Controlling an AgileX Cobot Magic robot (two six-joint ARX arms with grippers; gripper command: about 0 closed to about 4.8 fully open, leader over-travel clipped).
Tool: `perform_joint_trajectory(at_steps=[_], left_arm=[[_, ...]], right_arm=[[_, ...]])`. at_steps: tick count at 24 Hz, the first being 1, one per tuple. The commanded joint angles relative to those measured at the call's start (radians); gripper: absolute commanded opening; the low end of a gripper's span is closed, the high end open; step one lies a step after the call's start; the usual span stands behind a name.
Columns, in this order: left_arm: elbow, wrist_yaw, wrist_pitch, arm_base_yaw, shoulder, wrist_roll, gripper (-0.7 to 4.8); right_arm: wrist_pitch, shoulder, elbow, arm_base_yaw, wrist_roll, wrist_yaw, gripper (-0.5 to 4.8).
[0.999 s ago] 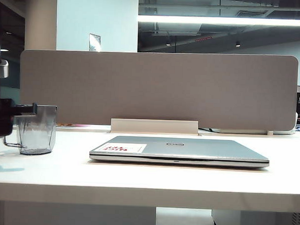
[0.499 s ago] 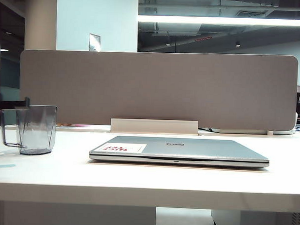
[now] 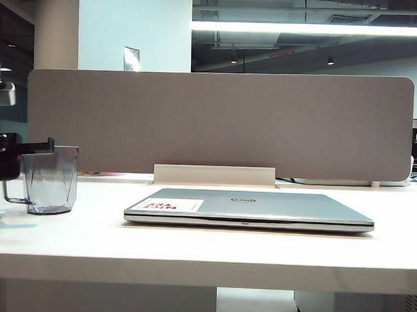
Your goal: Pick up the water cup and place it on the left side of the laptop.
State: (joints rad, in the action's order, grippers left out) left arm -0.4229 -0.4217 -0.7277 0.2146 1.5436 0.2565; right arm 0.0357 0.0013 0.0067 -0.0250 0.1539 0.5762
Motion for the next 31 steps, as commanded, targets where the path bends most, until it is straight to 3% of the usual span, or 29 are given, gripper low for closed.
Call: perform_joint_trajectory(at_steps=[1, 5, 7, 12, 14, 16, 21, 26, 31], left_arm=[[-0.024, -0.023, -0.016, 0.0, 0.011, -0.048, 1.17], [-0.052, -0.05, -0.032, 0.0, 0.019, -0.094, 1.15], [-0.077, -0.048, -0.031, 0.0, 0.051, -0.115, 0.74], [-0.089, -0.05, -0.067, -0.001, 0.085, -0.127, 0.48], [-0.09, -0.027, -0.1, -0.014, 0.092, -0.138, 0.45], [-0.09, -0.003, -0.106, -0.039, 0.093, -0.142, -0.06], [-0.09, 0.063, -0.101, -0.061, 0.093, -0.145, -0.06], [-0.116, 0.201, -0.108, -0.061, 0.093, -0.145, -0.06], [-0.144, 0.212, -0.103, -0.061, 0.099, -0.144, -0.06]], right_arm=[[-0.009, -0.002, -0.003, 0.001, 0.004, -0.002, -0.05], [-0.007, -0.002, -0.003, 0.001, 0.004, -0.002, -0.05], [-0.002, -0.002, -0.003, 0.001, 0.004, -0.002, -0.05], [-0.001, -0.002, -0.003, 0.001, 0.004, -0.002, -0.05], [-0.001, -0.002, -0.003, 0.001, 0.003, -0.002, -0.05], [-0.001, -0.002, -0.003, 0.001, 0.003, -0.002, -0.05], [0.006, -0.002, -0.003, 0.001, 0.003, -0.005, -0.05], [0.02, -0.002, -0.003, 0.001, 0.003, -0.021, -0.06], [0.021, -0.002, -0.003, 0.001, 0.003, -0.021, -0.05]])
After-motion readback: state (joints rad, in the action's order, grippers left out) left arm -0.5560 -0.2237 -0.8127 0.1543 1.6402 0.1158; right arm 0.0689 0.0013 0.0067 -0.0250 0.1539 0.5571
